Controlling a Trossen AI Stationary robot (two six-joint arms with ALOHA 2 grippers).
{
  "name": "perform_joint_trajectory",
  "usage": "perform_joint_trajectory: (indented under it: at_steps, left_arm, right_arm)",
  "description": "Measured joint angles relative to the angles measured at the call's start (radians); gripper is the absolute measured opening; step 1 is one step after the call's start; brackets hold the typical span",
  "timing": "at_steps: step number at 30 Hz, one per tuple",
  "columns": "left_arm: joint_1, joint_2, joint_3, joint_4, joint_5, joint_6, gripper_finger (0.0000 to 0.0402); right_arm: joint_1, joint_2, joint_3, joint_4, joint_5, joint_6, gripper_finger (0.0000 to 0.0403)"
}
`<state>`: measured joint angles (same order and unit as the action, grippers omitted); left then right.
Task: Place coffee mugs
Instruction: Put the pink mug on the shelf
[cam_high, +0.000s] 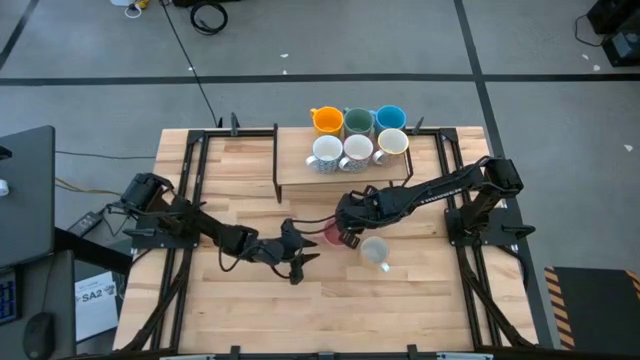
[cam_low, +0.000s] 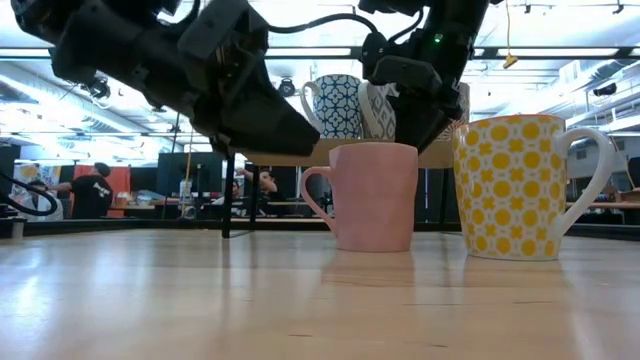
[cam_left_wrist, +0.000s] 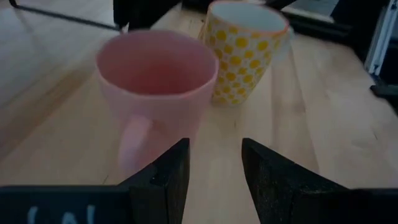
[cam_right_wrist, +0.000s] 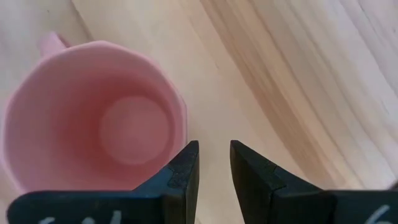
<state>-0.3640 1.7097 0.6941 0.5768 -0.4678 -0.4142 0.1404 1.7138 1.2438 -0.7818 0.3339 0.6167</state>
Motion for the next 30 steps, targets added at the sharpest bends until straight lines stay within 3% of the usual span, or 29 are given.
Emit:
perform_joint_trajectory:
  at_steps: [11, 21, 30]
  left_arm:
    - [0.056, 0.054, 0.0, 0.013, 0.02, -0.011, 0.0153]
    - [0.118, 0.054, 0.0, -0.011, 0.024, -0.004, 0.0153]
    - [0.107, 0.037, 0.0, -0.044, 0.021, 0.067, 0.0153]
  right_arm:
    - [0.0, 0.0, 0.0, 0.002, -0.054, 0.0, 0.0096]
    - [0.002, -0.001, 0.0, -0.004, -0.167, -0.022, 0.0096]
    - [0.011, -0.001, 0.0, 0.005, -0.183, -0.045, 0.0096]
